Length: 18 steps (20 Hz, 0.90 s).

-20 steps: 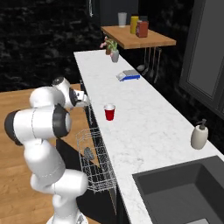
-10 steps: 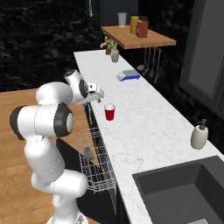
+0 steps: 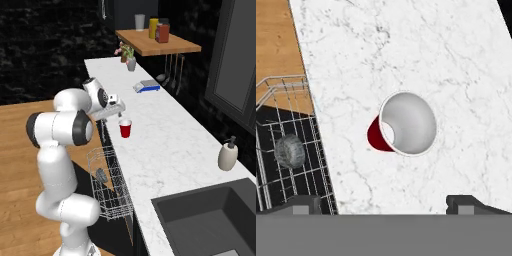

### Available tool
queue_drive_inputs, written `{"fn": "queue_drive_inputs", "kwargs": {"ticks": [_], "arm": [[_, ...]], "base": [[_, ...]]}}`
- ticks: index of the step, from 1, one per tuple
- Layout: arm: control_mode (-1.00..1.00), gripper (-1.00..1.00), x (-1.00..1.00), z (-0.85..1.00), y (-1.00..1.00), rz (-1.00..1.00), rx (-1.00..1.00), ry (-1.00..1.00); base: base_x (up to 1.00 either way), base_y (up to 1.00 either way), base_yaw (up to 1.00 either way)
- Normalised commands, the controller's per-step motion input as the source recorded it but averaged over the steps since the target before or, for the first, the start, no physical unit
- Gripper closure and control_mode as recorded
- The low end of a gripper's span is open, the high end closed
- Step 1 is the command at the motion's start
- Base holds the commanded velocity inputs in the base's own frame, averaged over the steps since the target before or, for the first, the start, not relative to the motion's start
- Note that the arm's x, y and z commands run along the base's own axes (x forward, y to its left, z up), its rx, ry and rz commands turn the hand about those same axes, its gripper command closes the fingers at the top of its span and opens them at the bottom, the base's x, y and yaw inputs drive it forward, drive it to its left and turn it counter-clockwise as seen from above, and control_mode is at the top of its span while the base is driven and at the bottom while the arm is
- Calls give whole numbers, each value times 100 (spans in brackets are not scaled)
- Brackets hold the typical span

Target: Pick up the cup and bowl from the counter, place them in the dishwasher, and close the dishwasher door.

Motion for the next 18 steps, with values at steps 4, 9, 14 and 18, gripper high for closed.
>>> {"fn": "queue_drive_inputs", "kwargs": {"ticks": [4,9,14,18], "arm": [[-100,-100,38,-34,-9,1,0,15],[-100,-100,51,-34,-5,3,0,9],[-100,-100,55,-37,-4,4,0,9],[-100,-100,44,-34,-12,3,0,8]], "base": [[0,0,0],[0,0,0],[0,0,0],[0,0,0]]}}
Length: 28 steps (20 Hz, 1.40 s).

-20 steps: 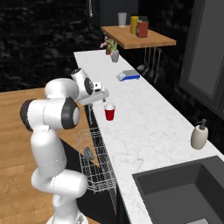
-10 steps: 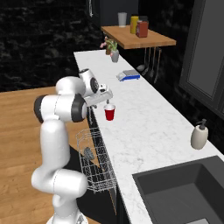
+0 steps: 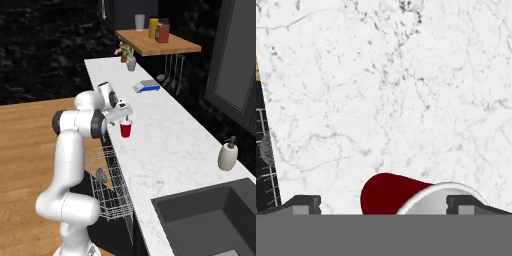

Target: Pick up the cup and bowl from the counter, place them in the dishwasher, and close the dishwasher door.

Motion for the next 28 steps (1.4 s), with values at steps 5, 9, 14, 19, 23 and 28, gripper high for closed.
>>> {"fn": "queue_drive_inputs", "kwargs": {"ticks": [5,9,14,19,23,28], "arm": [[-100,-100,-5,-8,-27,0,0,0],[-100,-100,-31,-9,-21,0,0,0],[-100,-100,-66,-12,-3,0,0,0],[-100,-100,-32,-12,0,1,2,0],[-100,-100,0,-13,1,1,1,0],[-100,100,0,-15,14,2,0,0]], "base": [[0,0,0],[0,0,0],[0,0,0],[0,0,0],[0,0,0],[0,0,0]]}}
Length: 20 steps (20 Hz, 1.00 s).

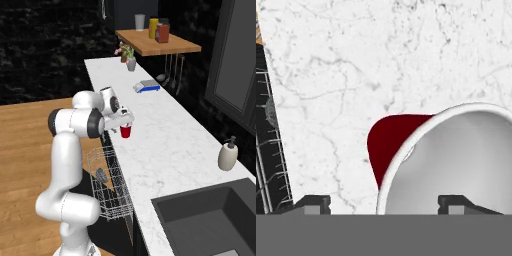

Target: Pick up the cup and bowl from the counter, place them in the dishwasher, and close the dishwasher door.

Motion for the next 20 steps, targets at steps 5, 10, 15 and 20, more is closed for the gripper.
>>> {"fn": "queue_drive_inputs", "kwargs": {"ticks": [5,10,15,20], "arm": [[-100,100,0,-8,19,4,0,0],[-100,100,-5,-5,12,9,0,0],[-100,100,-70,2,11,6,2,-6],[-100,100,-100,9,12,2,5,-11]], "base": [[0,0,0],[0,0,0],[0,0,0],[0,0,0]]}}
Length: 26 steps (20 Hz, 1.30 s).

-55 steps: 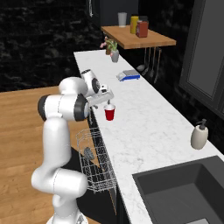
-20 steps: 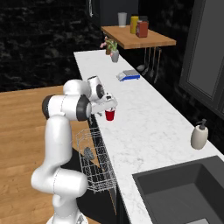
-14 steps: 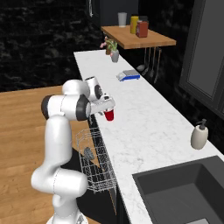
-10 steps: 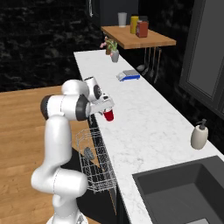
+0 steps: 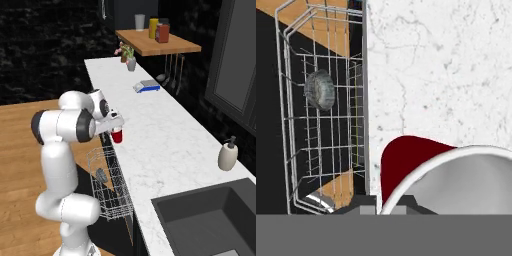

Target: Pick up the cup and bowl from the counter, place them in the dishwasher, and close the dishwasher door.

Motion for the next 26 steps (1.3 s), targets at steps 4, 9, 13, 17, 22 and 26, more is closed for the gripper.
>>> {"fn": "queue_drive_inputs", "kwargs": {"ticks": [4,9,13,17,22,26], "arm": [[-100,100,-100,-1,39,0,4,-6],[-100,100,-100,-31,47,0,0,-1],[-100,100,-71,-60,52,0,0,2],[-100,100,7,-92,45,0,0,8],[-100,100,44,-98,29,-3,-2,5],[-100,100,58,-85,9,-6,-6,0]], "base": [[0,0,0],[0,0,0],[0,0,0],[0,0,0],[0,0,0],[0,0,0]]}}
